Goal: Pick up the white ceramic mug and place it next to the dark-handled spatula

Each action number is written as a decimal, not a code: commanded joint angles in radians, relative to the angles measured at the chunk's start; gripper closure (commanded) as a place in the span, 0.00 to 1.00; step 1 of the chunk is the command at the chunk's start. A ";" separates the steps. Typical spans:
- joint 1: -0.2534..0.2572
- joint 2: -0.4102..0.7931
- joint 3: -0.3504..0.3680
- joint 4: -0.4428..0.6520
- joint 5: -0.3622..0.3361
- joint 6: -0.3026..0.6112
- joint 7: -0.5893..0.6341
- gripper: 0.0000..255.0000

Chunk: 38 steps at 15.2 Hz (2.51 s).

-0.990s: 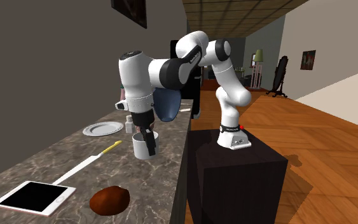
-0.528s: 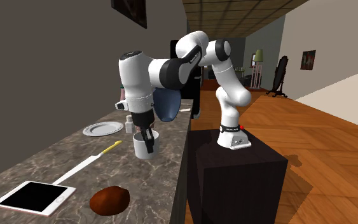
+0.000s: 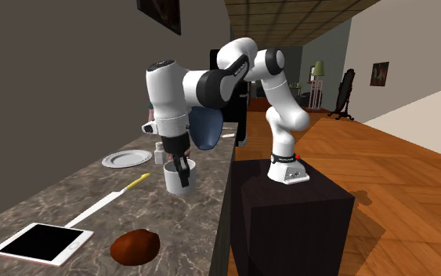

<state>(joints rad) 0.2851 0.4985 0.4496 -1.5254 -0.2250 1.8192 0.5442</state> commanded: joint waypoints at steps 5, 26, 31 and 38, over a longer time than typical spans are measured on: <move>0.001 -0.020 0.006 0.051 0.010 -0.068 -0.008 1.00; 0.036 -0.020 0.014 0.338 0.016 -0.351 -0.026 1.00; -0.068 -0.159 0.007 0.147 0.063 -0.287 -0.107 1.00; -0.204 -0.351 -0.040 -0.097 0.126 -0.209 -0.273 1.00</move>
<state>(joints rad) 0.1002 0.1807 0.4177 -1.5781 -0.1097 1.5944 0.2980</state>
